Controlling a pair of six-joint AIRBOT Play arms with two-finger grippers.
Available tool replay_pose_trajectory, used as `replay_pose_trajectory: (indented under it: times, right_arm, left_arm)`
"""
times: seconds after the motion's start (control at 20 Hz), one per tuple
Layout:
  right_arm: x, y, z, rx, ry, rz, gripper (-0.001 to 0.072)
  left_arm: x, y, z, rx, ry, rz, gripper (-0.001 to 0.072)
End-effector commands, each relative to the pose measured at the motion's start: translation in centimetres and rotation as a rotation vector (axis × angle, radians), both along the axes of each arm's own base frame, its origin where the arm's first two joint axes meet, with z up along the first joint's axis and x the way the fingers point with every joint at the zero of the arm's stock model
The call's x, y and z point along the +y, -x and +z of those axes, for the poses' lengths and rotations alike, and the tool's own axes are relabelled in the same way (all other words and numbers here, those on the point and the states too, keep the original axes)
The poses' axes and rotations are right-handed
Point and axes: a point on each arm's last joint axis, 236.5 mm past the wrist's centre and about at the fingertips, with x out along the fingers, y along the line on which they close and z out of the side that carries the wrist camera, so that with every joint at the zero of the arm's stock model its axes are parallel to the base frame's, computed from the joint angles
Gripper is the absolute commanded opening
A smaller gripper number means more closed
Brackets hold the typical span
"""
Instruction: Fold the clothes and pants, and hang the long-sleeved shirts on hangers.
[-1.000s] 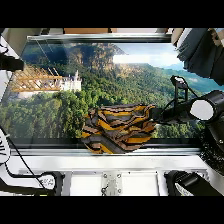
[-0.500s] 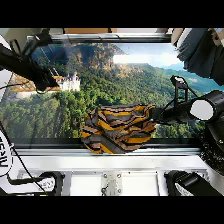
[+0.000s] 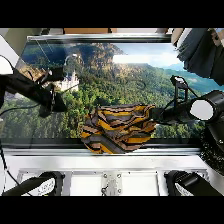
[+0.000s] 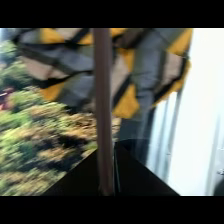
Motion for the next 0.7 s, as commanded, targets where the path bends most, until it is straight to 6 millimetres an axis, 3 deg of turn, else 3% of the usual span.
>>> replay_pose_trajectory:
  times: [0.0,0.25,0.35,0.65]
  right_arm:
    - [0.0,0.0,0.0,0.001,0.0,0.0,0.0012]
    - [0.1,0.0,0.1,-0.007,0.0,0.02,0.0013]
    - [0.2,-0.3,1.0,-0.028,0.001,0.042,0.0012]
    - [-0.1,0.4,3.8,-0.032,0.0,0.052,0.0012]
  left_arm:
    - [-0.2,3.4,-1.9,0.038,0.019,-0.062,0.0009]
    - [-0.3,7.0,-4.8,0.094,0.036,-0.103,0.0009]
    - [-0.6,8.1,-5.8,0.132,0.04,-0.104,0.0008]
    - [-2.2,8.2,-8.8,0.176,0.03,-0.115,0.0009]
